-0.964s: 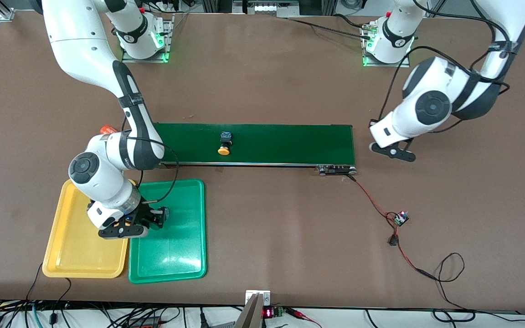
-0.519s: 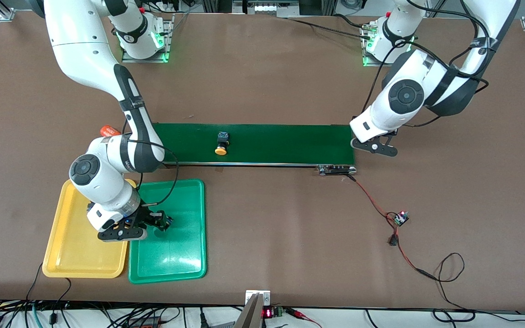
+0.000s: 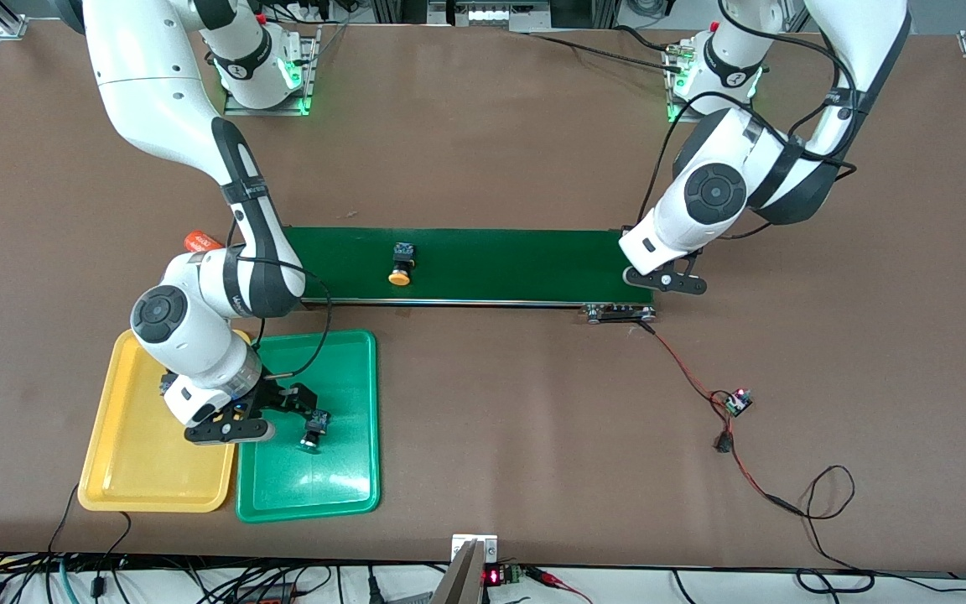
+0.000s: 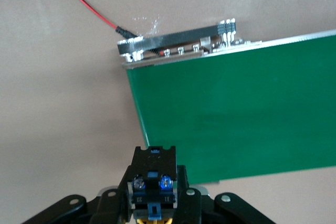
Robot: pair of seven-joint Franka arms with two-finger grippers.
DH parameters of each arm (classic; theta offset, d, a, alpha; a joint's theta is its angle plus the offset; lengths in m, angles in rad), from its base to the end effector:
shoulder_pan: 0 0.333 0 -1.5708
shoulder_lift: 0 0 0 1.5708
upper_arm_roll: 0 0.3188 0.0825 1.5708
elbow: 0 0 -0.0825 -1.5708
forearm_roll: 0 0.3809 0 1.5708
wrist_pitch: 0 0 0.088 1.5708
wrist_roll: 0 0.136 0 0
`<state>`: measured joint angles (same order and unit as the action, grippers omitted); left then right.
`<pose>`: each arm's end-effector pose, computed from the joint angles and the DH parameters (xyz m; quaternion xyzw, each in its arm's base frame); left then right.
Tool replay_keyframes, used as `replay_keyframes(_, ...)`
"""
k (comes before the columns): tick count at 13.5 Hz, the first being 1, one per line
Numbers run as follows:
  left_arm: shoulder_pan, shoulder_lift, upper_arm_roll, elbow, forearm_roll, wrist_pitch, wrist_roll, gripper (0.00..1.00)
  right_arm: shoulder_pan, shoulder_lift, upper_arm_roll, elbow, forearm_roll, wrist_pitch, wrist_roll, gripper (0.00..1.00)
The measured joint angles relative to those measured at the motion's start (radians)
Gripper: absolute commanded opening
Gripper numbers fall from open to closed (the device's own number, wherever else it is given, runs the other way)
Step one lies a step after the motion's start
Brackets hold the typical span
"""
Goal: Sort buttons by color to trays
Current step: 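Release the green button into the green tray and lift the right gripper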
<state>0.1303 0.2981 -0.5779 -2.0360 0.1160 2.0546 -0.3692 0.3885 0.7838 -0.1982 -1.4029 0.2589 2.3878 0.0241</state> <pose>0.5056 -0.2294 0.2800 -0.9905 0.0707 0.1168 0.0143 0.7353 0.1799 0.2403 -0.9929 -0.0339 -0.1051 0.0434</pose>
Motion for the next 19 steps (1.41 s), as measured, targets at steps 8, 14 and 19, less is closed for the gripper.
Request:
replay_keyframes(8, -0.166, 0.074, 0.151, 0.014, -0.054, 0.175, 0.04, 0.0, -0.008, -0.181, -0.03, 0.022, -0.003, -0.478, 0.023, 1.0)
replay_keyframes(14, -0.176, 0.094, 0.188, 0.017, -0.054, 0.186, 0.051, 0.0, -0.03, -0.301, -0.048, 0.021, -0.081, -0.719, 0.063, 1.0)
replay_keyframes(19, -0.165, 0.106, 0.209, 0.017, -0.054, 0.186, 0.055, 0.0, -0.096, -0.403, -0.046, 0.017, -0.106, -0.859, 0.068, 1.0)
